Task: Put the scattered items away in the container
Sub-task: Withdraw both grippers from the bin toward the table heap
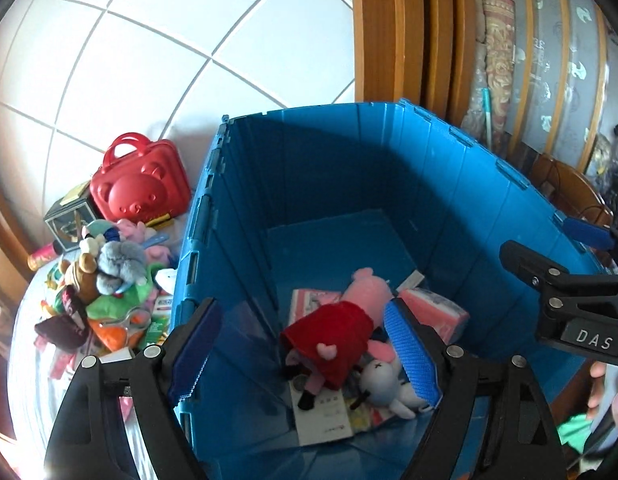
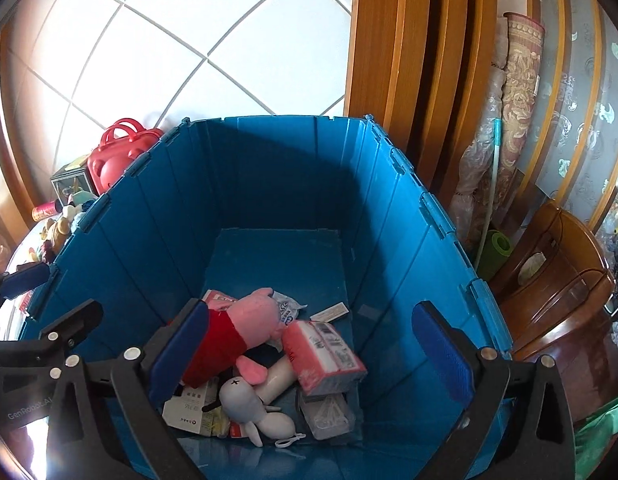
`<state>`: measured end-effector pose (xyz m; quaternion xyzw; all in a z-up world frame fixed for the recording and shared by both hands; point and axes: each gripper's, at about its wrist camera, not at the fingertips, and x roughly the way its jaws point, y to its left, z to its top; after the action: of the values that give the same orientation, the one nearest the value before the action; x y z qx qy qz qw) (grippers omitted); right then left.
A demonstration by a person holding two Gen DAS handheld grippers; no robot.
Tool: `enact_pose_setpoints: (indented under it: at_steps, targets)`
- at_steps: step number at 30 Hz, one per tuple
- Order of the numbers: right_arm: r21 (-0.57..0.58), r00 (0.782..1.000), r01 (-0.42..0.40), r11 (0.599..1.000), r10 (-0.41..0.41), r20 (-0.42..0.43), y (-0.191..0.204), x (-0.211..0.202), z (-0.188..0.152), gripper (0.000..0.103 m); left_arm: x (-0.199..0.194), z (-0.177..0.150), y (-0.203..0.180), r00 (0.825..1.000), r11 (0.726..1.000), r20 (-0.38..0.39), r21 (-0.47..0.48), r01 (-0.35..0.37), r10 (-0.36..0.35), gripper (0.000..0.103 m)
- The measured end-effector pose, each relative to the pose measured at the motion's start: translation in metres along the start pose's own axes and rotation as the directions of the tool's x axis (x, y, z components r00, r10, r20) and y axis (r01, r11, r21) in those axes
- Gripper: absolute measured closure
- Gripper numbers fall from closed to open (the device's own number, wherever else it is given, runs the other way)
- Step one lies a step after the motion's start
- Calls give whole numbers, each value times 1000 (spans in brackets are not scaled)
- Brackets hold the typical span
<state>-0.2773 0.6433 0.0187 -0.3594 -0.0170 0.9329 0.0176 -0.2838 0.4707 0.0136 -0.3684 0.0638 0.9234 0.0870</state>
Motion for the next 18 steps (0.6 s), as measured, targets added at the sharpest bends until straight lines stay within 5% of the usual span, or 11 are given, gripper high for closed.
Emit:
enact_pose_setpoints:
  at_steps: [18]
  targets:
    - [10,999,-12,1000,11,34,68,-40,-19,0,-50,-39,72,998,999,67,-37,4,-2,16]
